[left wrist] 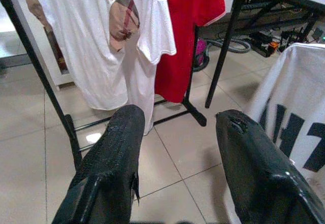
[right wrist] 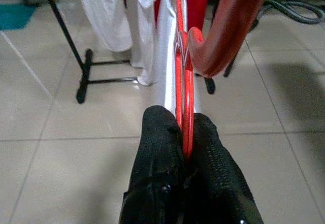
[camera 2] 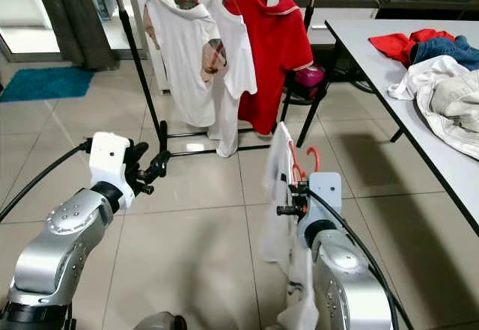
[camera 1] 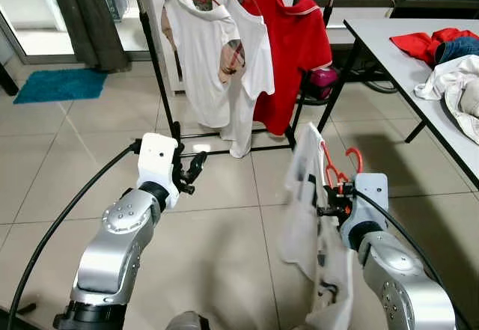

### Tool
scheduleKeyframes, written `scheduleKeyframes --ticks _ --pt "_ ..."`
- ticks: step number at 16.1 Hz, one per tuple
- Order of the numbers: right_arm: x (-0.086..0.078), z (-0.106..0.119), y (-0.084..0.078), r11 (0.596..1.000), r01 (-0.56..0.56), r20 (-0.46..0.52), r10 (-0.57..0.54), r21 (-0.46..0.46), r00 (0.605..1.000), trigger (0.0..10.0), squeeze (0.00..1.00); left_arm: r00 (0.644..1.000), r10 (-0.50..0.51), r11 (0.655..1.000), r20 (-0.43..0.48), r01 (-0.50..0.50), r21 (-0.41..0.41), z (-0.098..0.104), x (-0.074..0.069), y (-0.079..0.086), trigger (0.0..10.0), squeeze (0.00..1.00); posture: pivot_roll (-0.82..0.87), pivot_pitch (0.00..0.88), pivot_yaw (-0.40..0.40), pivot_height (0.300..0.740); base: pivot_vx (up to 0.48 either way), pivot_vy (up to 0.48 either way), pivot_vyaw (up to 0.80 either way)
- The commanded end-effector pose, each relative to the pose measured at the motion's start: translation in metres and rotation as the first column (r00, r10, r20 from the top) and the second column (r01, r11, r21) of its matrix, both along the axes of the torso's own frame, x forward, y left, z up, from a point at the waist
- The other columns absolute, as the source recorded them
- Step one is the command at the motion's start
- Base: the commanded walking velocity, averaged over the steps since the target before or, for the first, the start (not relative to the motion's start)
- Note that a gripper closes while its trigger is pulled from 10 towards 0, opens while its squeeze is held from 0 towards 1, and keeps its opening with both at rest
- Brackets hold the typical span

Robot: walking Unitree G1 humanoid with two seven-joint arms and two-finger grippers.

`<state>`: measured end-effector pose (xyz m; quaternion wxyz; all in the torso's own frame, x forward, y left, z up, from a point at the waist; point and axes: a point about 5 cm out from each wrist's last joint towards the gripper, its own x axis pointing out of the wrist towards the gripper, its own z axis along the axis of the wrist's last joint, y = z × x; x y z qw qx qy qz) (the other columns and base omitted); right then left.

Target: Hang hanger

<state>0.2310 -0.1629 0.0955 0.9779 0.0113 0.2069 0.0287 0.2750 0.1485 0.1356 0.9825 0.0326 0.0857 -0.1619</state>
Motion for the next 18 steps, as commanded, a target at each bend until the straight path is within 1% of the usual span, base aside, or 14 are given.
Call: scheduleKeyframes --ticks 1,2,3,4,5,7,8,10,12,14,16,18 --pt "0.001 0.008 0.002 1.000 -0.003 0.026 0.003 -0.016 1.000 10.0 0.00 0.999 -0.013 1.000 0.030 0.013 0.008 0.009 0.003 -0.006 10.0 0.00 -0.01 0.078 0.001 0.740 0.270 0.000 0.61" --pt "0.001 0.008 0.003 1.000 -0.004 0.028 0.004 -0.027 1.000 10.0 0.00 0.999 -0.013 1.000 0.030 0.012 0.008 0.009 0.003 -0.007 10.0 0.00 -0.01 0.078 0.001 0.740 0.270 0.000 0.61" --pt "0.003 0.010 0.007 0.999 -0.010 0.043 0.009 0.035 0.999 10.0 0.00 1.000 -0.011 1.000 0.027 0.011 0.010 0.009 0.002 -0.008 10.0 0.00 -0.01 0.081 -0.002 0.740 0.270 0.000 0.00" --pt "0.003 0.011 0.008 0.998 -0.012 0.043 0.009 0.059 0.999 10.0 0.00 1.000 -0.011 1.000 0.026 0.011 0.012 0.008 0.001 -0.008 10.0 0.00 -0.01 0.081 -0.003 0.740 0.266 0.000 0.00" --pt "0.003 0.010 0.009 0.999 -0.032 0.037 0.031 0.025 0.999 10.0 0.00 1.000 -0.013 1.000 0.020 0.012 0.018 0.007 -0.001 -0.009 10.0 0.00 0.00 0.082 -0.005 0.740 0.270 0.000 0.00" --pt "0.004 0.009 0.008 0.999 -0.038 0.047 0.039 -0.034 0.998 10.0 0.00 1.000 -0.016 0.999 0.012 0.016 0.033 0.005 -0.003 -0.009 10.0 0.00 0.00 0.081 -0.008 0.740 0.270 0.000 0.00" --pt "0.003 0.009 0.007 0.998 -0.038 0.044 0.040 -0.041 0.998 10.0 0.00 1.000 -0.018 0.999 0.011 0.017 0.032 0.005 -0.003 -0.009 10.0 0.00 0.00 0.081 -0.009 0.740 0.281 0.000 0.00" --pt "0.003 0.010 0.007 0.999 -0.031 0.049 0.033 -0.022 0.998 10.0 0.00 1.000 -0.018 0.999 0.010 0.018 0.026 0.005 -0.003 -0.009 10.0 0.00 -0.01 0.080 -0.009 0.740 0.287 0.000 0.00" --pt "0.004 0.012 0.011 0.996 -0.078 0.055 0.080 -0.039 0.995 10.0 0.00 1.000 -0.019 1.000 0.009 0.019 0.024 0.005 -0.002 -0.010 10.0 0.00 -0.01 0.079 -0.010 0.740 0.296 0.000 0.00" --pt "0.005 0.013 0.015 0.993 -0.108 0.060 0.111 -0.049 0.992 10.0 0.00 1.000 -0.023 0.999 0.010 0.023 0.023 0.005 -0.001 -0.012 10.0 0.00 -0.01 0.074 -0.014 0.740 0.298 0.000 0.62" --pt "0.005 0.013 0.017 0.993 -0.111 0.065 0.114 -0.047 0.991 10.0 0.00 1.000 -0.026 0.999 0.015 0.026 0.022 0.006 -0.001 -0.014 10.0 0.00 -0.01 0.072 -0.017 0.740 0.296 0.000 0.80" --pt "0.007 0.012 0.018 0.992 -0.117 0.066 0.120 -0.044 0.991 10.0 0.00 1.000 -0.024 0.999 0.018 0.024 0.022 0.008 -0.001 -0.013 10.0 0.00 0.00 0.068 -0.018 0.740 0.292 0.000 0.00"
